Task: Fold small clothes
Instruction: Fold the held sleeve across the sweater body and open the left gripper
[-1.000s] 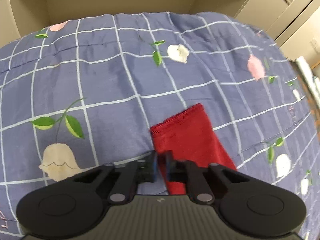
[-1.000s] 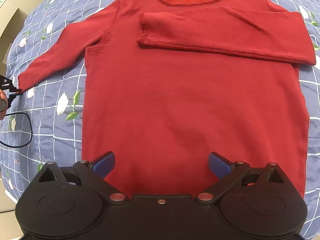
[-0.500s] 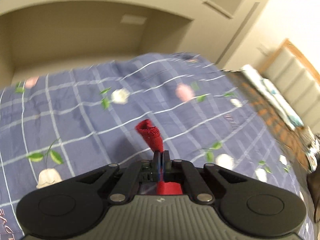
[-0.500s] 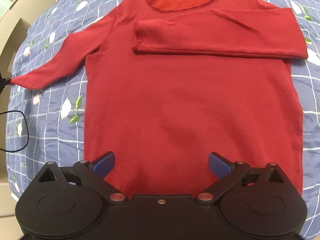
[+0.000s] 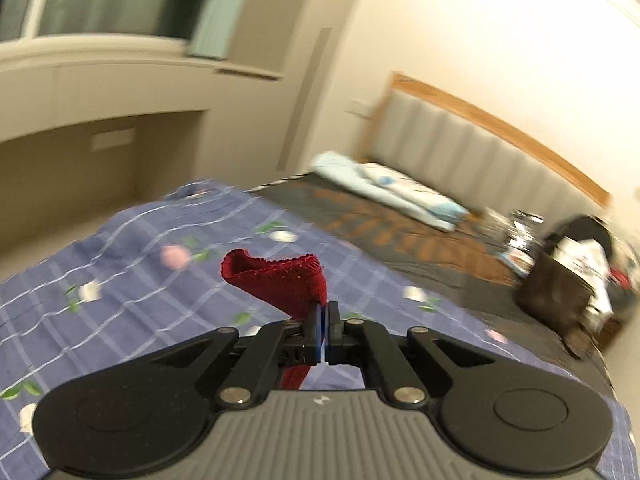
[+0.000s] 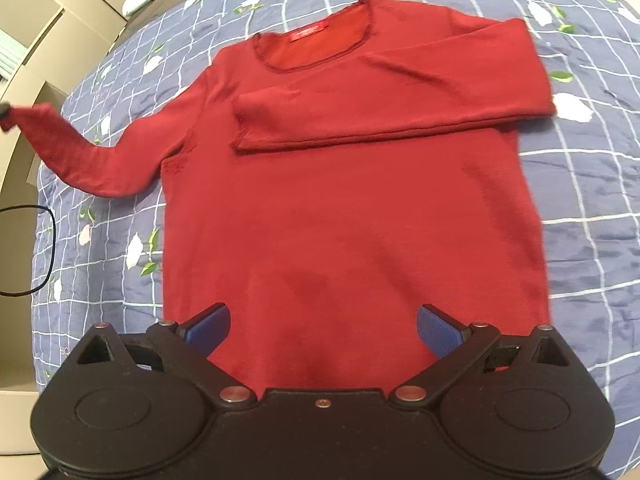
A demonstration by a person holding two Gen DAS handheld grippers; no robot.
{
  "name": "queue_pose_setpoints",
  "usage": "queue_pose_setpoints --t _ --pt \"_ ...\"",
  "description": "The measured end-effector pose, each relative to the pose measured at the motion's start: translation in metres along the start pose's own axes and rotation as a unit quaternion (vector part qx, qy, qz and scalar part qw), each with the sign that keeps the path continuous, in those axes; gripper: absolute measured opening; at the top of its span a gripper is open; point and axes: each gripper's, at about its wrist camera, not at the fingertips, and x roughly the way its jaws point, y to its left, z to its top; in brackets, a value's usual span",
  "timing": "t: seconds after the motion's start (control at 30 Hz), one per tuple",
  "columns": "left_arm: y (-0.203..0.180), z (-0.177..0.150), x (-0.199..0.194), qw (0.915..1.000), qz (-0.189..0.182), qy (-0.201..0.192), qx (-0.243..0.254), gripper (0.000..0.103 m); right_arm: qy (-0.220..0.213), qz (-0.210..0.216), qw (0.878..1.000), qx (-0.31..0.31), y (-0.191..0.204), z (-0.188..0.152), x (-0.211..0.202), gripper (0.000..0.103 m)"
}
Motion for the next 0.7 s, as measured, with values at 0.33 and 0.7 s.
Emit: queue_pose_setpoints --t 0.33,0.7 --pt "-0.139 -0.05 -0.032 0.9915 -0.082 -0.005 0.101 0.0 -0.006 -0.003 1.0 0.019 -0.054 -0.003 -0.019 0.1" --pt "-0.254 -0.183 -0.048 0.958 -0.142 0.072 0.239 0.0 -0.008 -0.018 0.998 0.063 -0.117 -0.01 -0.023 0.1"
